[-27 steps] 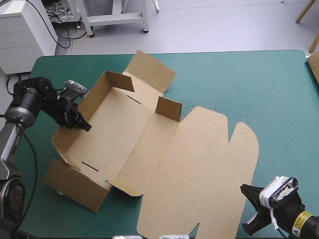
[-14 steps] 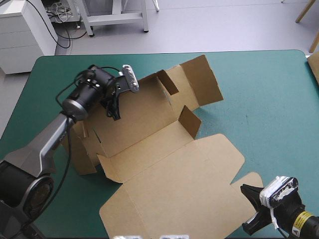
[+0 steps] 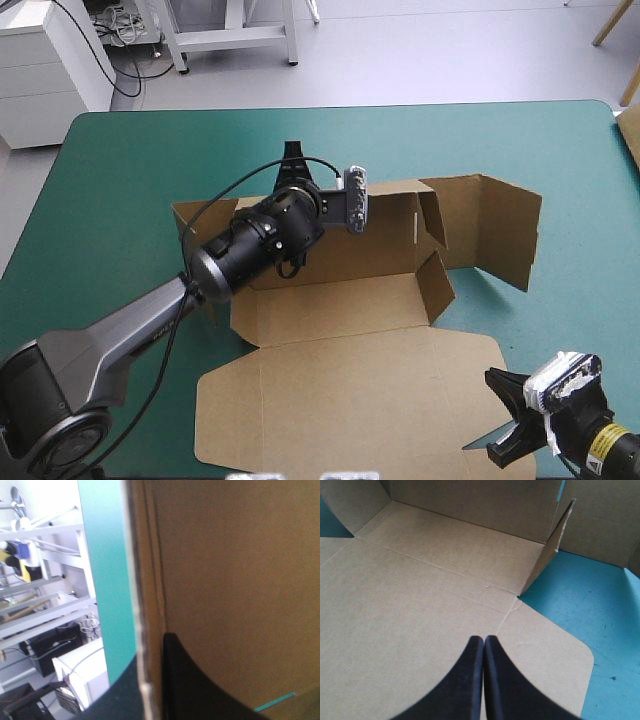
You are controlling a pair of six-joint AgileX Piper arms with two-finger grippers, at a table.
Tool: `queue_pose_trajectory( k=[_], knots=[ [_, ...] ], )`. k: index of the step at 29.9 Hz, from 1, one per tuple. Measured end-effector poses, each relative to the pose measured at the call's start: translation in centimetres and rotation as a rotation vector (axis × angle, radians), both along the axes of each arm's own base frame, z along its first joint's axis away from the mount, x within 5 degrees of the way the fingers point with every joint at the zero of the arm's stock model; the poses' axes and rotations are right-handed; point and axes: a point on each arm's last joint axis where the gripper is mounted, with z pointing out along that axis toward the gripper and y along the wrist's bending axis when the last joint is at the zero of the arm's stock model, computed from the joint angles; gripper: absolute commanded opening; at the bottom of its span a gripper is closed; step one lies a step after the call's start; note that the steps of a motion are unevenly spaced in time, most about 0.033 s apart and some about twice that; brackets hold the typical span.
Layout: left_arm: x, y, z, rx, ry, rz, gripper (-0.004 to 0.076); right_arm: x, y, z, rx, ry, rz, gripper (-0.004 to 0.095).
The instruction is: Fold the box
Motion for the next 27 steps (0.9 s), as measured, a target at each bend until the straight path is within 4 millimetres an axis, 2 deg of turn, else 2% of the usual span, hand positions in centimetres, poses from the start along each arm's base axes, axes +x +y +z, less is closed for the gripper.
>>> queue_pose_trajectory(
  k=[3, 7, 13, 18, 21, 27],
  knots=[
    [-2.1, -0.6, 0.1, 0.002, -0.047, -0.056, -0.0008, 0.1, -0.1, 0.0, 0.0, -0.004, -0.019, -0.0016],
    [-4.4, -0.2, -0.7, -0.03, -0.1, -0.12, -0.0008, 0.2, -0.2, 0.1, -0.011, -0.016, -0.029, -0.0016],
    [-6.3, 1.8, -2.9, -0.054, -0.202, -0.138, -0.0008, 0.3, -0.4, 0.1, -0.028, -0.032, -0.036, -0.0016],
    [-7.8, 2.4, -4.5, -0.038, -0.263, -0.182, -0.0008, 0.4, -0.4, -0.2, -0.048, -0.044, -0.043, -0.0002],
    [-7.8, 2.6, -4.9, -0.052, -0.294, -0.179, -0.0008, 0.4, -0.4, -0.2, -0.053, -0.045, -0.041, 0.0101],
    [-7.8, 2.8, -5.6, -0.1, -0.327, -0.151, -0.0008, 0.3, -0.2, -0.2, -0.066, -0.052, -0.008, 0.0501]
  ],
)
